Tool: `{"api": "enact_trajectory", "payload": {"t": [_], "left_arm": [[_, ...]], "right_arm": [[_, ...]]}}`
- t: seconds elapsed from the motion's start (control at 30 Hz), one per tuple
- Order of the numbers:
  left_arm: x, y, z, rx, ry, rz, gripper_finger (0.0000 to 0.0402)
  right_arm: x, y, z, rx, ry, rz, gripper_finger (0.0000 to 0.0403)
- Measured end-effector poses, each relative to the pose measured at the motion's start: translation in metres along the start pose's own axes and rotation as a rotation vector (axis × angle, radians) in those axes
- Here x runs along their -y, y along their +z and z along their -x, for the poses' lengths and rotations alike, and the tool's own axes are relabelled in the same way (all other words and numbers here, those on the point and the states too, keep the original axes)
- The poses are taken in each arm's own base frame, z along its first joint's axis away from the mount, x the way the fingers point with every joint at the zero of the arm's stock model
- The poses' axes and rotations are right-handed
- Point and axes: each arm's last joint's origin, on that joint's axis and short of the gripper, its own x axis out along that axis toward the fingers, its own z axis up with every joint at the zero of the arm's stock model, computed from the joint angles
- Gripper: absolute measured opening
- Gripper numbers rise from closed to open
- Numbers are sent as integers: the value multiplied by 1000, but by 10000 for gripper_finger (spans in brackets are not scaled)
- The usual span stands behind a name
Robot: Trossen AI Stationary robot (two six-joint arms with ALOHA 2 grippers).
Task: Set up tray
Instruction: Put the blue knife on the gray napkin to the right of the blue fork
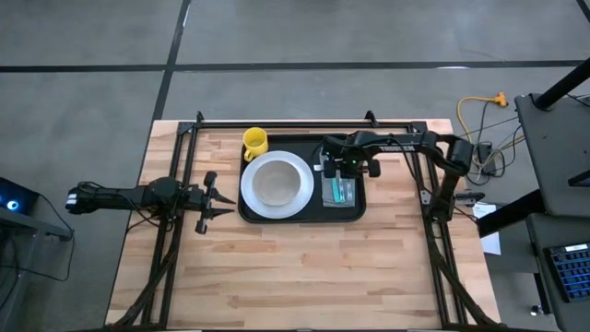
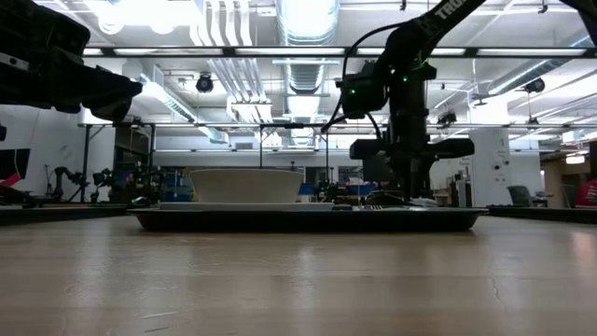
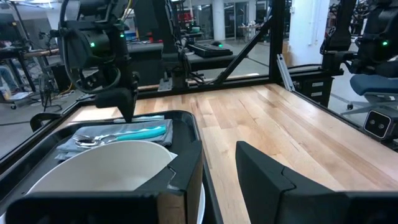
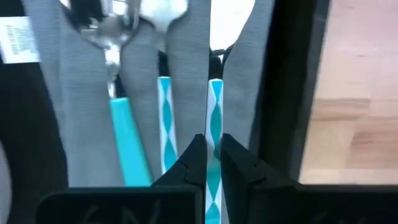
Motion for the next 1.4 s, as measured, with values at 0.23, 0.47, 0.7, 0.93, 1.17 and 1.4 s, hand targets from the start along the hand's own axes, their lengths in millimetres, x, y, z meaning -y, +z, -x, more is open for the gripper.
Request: {"api": "enact_trajectory", "payload": {"t": [0.23, 0.47, 0.7, 0.93, 1.17, 1.4], "left_arm": [[0, 0, 0, 0, 0, 0, 83], [0, 0, 0, 0, 0, 0, 83], [0, 0, 0, 0, 0, 0, 83], [0, 0, 0, 0, 0, 0, 83], [0, 0, 0, 0, 0, 0, 83], [0, 0, 0, 0, 0, 0, 83]], "right_arm": [[3, -1, -4, -3, -12, -27, 13], [3, -2, -11, 6, 17, -41, 13], [7, -4, -18, -1, 9, -68, 13], [12, -7, -27, -24, 12, -69, 13], [11, -7, -27, -18, 18, -53, 13], [6, -5, -24, -9, 44, -53, 13]]}}
